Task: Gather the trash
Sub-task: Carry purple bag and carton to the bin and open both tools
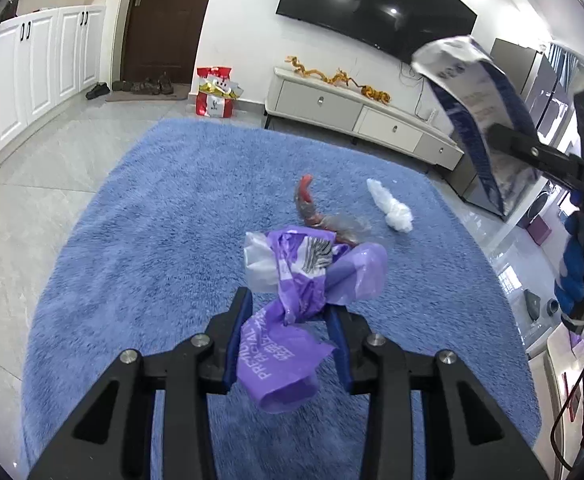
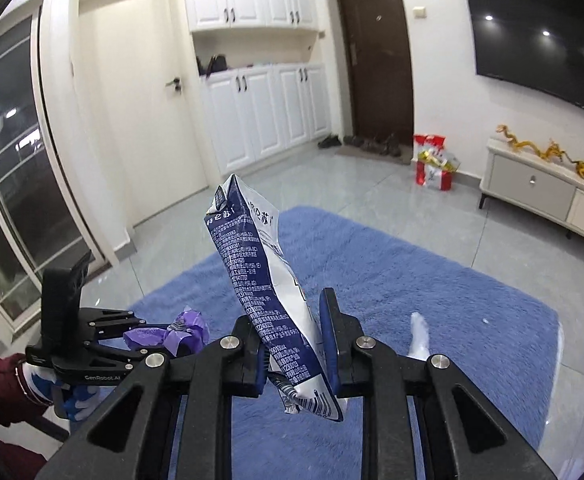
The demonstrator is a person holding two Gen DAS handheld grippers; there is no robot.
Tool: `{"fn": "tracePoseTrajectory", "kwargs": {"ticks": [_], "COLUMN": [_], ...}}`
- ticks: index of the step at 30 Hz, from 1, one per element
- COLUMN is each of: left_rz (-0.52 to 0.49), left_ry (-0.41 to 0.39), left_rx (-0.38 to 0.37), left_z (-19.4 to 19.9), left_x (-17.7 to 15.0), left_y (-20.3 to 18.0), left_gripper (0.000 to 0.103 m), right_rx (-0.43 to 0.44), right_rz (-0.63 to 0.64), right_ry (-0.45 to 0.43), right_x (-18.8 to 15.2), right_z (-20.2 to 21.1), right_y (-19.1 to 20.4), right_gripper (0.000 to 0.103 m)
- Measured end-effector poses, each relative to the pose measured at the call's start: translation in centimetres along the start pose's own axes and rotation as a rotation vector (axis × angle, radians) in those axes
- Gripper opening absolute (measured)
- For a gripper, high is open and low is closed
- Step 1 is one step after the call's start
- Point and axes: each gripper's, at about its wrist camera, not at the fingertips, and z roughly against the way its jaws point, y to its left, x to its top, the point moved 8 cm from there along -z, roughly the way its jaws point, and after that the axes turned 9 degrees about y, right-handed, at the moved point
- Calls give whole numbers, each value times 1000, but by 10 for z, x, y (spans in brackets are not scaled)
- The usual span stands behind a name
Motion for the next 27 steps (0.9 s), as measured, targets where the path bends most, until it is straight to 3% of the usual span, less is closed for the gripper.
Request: {"fn": "tracePoseTrajectory", "kwargs": {"ticks": [5, 12, 27], "left_rz": [-16, -74, -303], "left_ry": [-22, -50, -43], "left_rx": [7, 67, 71], "left_z": [24, 42, 18], "left_x": [-4, -14, -25], "left_y": [-16, -59, -181], "left_gripper": [35, 35, 35], "right_rx": [-25, -124, -278], "right_rz": [-49, -129, -404], "right_ry": [-55, -74, -97], "right_x": [-22, -69, -172], "right_z": [46, 99, 166], "right_y": [6, -7, -63], "right_gripper": [22, 22, 22]}}
